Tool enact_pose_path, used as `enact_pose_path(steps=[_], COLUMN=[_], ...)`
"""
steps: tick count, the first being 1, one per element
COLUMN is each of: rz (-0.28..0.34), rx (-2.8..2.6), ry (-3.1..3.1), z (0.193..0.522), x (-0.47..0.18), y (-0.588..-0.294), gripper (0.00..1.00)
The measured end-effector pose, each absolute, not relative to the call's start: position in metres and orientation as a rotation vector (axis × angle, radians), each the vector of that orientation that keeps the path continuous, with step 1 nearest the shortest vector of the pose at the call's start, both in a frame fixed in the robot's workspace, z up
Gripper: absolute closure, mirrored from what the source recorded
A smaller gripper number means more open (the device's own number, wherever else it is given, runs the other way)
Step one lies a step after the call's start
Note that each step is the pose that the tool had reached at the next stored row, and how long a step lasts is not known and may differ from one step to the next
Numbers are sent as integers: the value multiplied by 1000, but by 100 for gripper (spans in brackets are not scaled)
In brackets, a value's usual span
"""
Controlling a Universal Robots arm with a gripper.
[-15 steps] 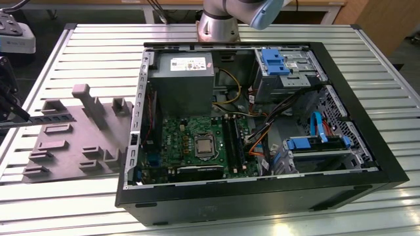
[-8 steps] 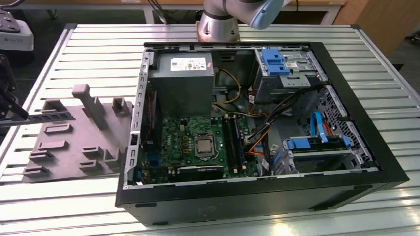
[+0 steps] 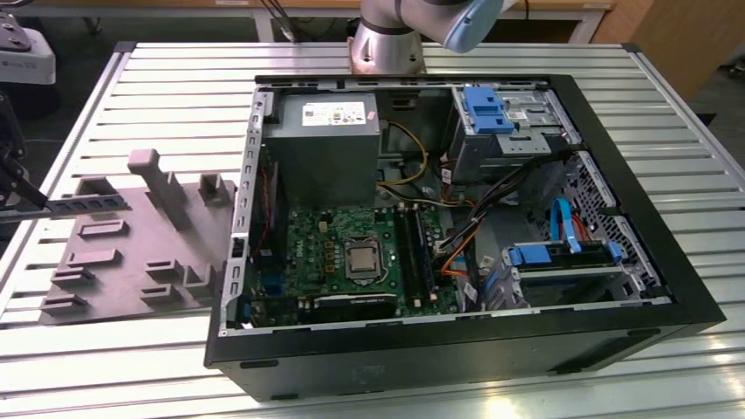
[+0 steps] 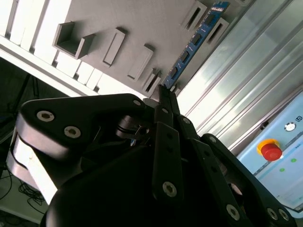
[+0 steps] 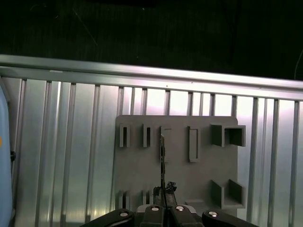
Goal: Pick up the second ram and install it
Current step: 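Pick up the second ram and move it above second insertion slot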
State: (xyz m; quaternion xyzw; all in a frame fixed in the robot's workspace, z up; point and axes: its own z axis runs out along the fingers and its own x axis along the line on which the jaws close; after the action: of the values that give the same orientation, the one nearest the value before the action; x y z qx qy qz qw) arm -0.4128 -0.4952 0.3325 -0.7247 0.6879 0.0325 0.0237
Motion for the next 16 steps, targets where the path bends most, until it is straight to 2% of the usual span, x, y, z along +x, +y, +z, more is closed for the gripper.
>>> enact_pose_path(steps=[16], rz=[104], rx=[-2241], ry=[2127], z=[343], x=[-413], y=[-495], gripper=[89])
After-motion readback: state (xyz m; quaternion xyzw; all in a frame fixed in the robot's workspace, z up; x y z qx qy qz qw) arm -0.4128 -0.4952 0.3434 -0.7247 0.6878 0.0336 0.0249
